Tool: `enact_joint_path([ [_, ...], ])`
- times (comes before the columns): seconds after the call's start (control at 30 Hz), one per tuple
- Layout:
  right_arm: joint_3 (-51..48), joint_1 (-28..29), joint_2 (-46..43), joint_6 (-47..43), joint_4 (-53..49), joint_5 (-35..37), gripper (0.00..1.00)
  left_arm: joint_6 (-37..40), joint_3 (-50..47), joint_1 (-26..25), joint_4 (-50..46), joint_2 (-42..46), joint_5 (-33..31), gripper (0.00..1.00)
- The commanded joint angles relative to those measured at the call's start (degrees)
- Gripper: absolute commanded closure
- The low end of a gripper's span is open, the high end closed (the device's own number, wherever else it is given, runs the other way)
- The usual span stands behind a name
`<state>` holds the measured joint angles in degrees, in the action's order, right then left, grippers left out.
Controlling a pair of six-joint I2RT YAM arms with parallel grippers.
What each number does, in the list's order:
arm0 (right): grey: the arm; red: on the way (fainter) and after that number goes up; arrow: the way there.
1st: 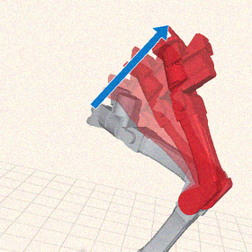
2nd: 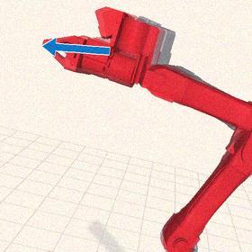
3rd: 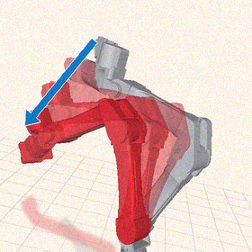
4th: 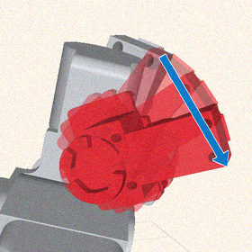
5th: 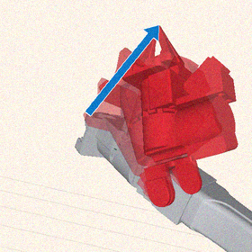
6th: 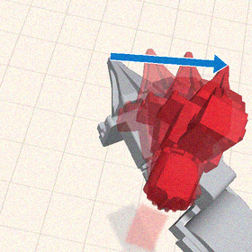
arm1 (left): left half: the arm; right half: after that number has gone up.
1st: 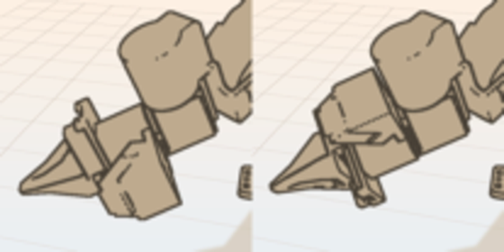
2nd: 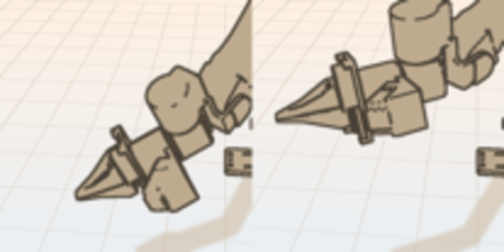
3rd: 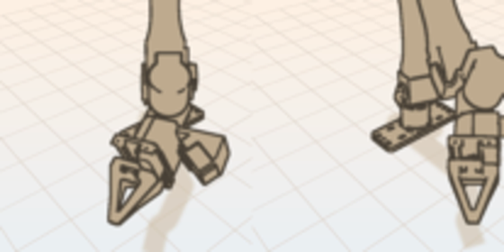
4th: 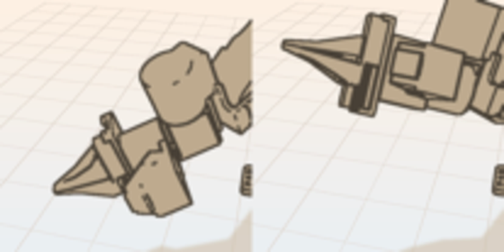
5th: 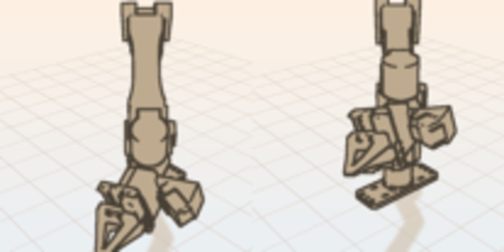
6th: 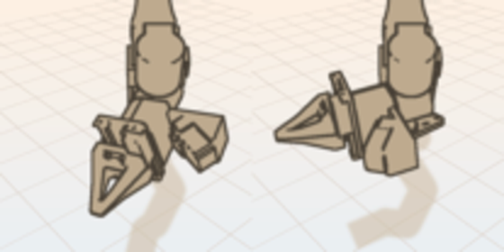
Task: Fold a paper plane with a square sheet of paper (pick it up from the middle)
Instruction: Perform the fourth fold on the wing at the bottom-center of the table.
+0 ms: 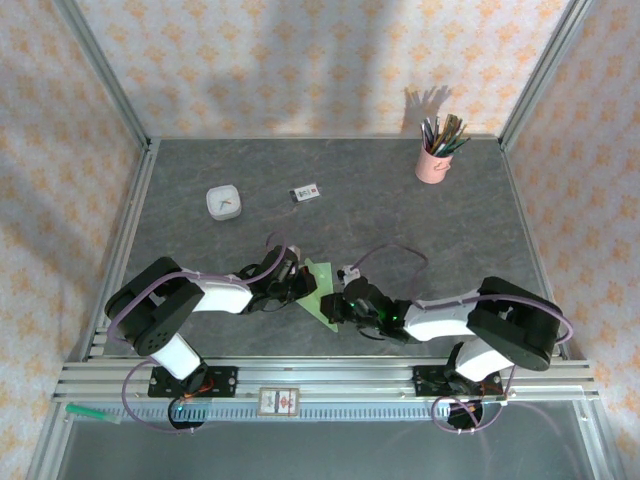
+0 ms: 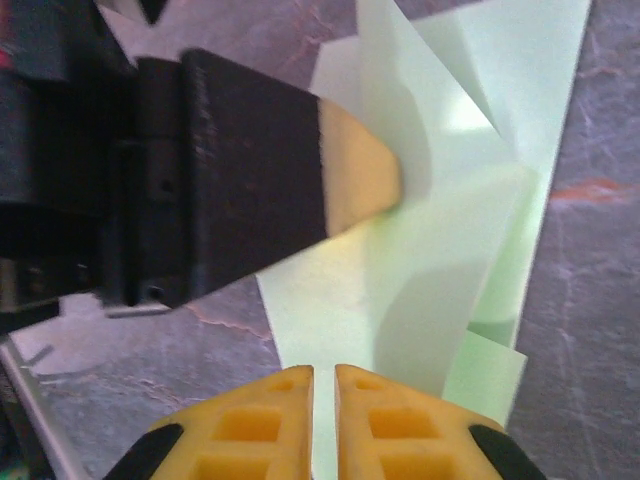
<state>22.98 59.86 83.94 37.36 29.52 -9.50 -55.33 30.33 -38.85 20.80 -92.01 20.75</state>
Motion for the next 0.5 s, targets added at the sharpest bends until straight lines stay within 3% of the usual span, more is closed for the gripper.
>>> enact_joint_path([
  [0.0,0.06,0.25,0.59,-0.67,-1.61,0.28,0.87,1.8,-0.62,0.71,-5.33,-0.89,-1.8,0.99],
  [0.47,-1.02,0.19,2.29,0.25,-2.45,1.75,0.89,2.15,-0.44,0.86,-5.5,-1.16,-1.84,0.99],
])
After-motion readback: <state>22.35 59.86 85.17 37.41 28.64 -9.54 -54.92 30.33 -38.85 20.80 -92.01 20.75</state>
